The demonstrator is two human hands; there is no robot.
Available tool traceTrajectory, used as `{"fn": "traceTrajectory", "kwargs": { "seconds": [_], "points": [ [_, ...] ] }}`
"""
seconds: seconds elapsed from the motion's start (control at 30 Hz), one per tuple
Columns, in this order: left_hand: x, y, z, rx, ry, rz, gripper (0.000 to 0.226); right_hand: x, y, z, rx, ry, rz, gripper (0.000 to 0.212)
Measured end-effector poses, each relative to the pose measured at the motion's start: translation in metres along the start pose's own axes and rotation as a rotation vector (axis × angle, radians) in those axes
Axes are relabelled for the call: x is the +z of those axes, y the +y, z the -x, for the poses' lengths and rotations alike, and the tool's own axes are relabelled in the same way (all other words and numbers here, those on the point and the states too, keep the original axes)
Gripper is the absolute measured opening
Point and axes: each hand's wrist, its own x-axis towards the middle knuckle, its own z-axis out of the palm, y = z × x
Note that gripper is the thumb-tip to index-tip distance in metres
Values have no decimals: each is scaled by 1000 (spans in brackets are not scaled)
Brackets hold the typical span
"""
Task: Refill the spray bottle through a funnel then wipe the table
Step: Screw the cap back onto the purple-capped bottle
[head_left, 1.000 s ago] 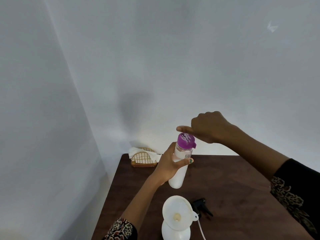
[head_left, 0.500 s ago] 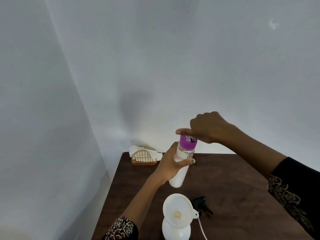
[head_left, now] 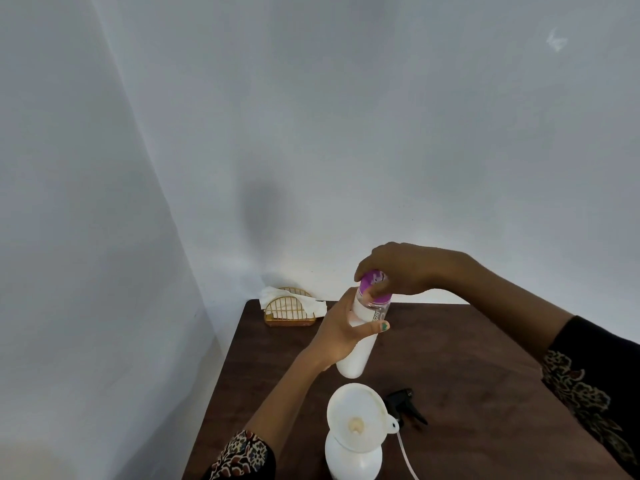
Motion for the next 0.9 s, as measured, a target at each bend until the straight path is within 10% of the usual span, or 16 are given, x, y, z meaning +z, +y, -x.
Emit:
{"fn": "traceTrajectory", "kwargs": {
  "seconds": [0.2, 0.9],
  "points": [
    [2, -6, -1, 21, 81, 35, 50, 20, 0, -1, 119, 71, -119, 68],
    [-13, -78, -102, -288, 18, 163, 64, 141, 75, -156, 198, 440, -620, 58]
  ]
}}
